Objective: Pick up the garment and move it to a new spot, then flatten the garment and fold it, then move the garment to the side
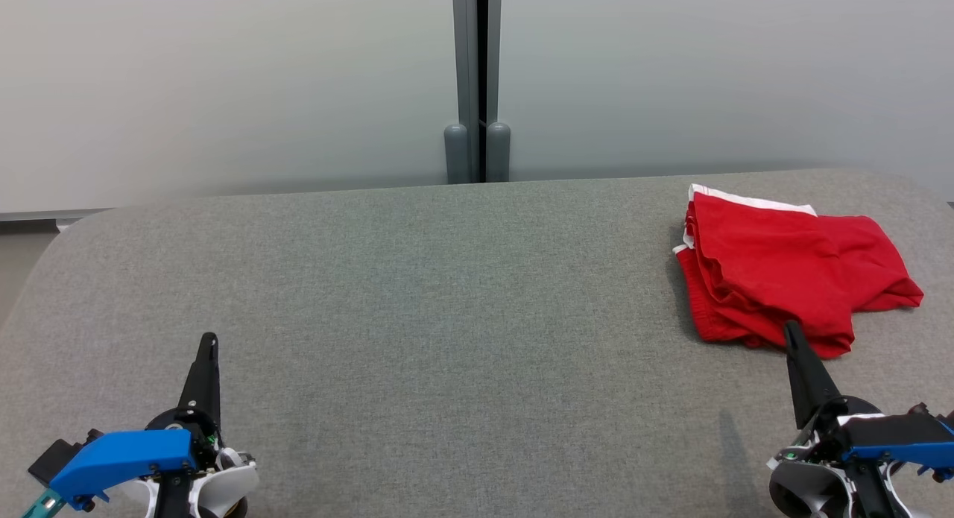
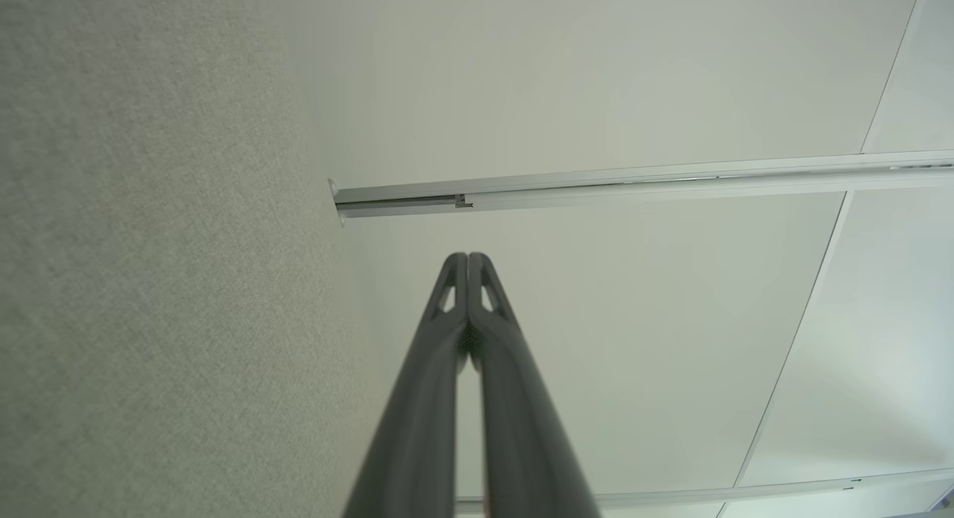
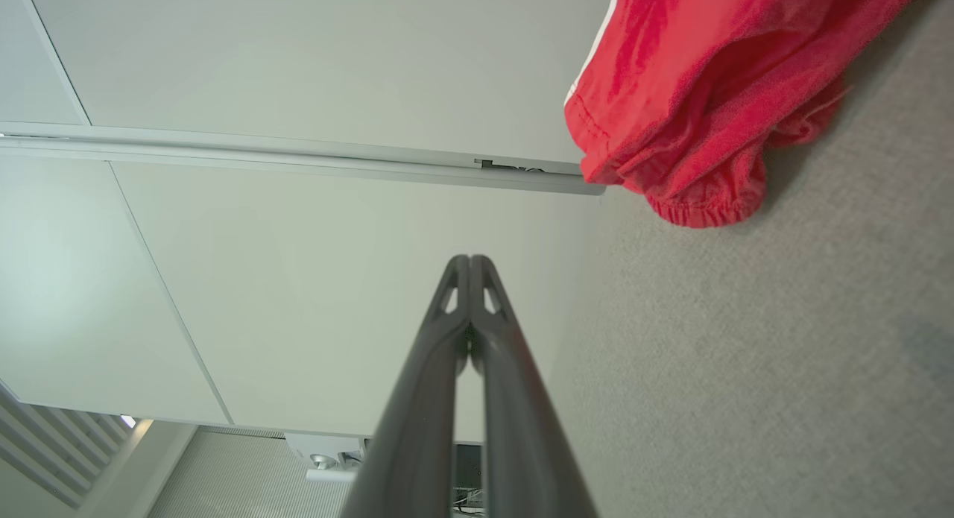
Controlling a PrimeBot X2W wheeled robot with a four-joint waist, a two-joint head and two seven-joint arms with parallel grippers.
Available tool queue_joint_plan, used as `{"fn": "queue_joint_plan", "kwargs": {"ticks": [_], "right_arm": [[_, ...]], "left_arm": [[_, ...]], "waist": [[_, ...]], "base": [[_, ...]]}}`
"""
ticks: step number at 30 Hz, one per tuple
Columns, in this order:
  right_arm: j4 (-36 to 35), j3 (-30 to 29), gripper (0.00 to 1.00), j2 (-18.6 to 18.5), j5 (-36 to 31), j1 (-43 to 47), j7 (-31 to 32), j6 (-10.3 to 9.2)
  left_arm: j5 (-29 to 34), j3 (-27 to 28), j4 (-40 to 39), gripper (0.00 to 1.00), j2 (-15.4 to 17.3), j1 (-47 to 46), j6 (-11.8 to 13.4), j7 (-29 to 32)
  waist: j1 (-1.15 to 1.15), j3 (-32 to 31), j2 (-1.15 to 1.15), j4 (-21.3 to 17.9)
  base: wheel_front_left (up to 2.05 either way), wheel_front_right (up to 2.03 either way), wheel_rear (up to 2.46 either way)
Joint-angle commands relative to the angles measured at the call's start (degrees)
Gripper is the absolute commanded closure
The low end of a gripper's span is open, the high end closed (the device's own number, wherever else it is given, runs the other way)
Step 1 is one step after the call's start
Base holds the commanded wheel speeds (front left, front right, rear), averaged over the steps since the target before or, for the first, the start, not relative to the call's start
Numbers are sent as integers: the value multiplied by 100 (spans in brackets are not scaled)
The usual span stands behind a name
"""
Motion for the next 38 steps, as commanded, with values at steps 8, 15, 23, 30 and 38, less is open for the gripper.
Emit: {"fn": "queue_joint_plan", "kwargs": {"ticks": [8,15,23,30,38], "right_arm": [[-101,-62,100,19,383,108,109,0],[-108,-67,100,20,412,105,122,0],[-107,-65,100,19,412,104,122,0],[-107,-65,100,19,413,103,121,0],[-107,-64,100,18,414,103,121,0]], "left_arm": [[-358,68,-82,100,-19,-66,-10,109],[-393,74,-84,100,-21,-65,-10,128],[-394,73,-84,100,-21,-65,-10,128],[-394,73,-85,100,-21,-64,-10,127],[-394,72,-85,100,-21,-64,-10,127]], "waist": [[0,4,0,9],[0,5,0,10],[0,5,0,10],[0,5,0,10],[0,5,0,10]], "base": [[0,0,0],[0,0,0],[0,0,0],[0,0,0],[0,0,0]]}}
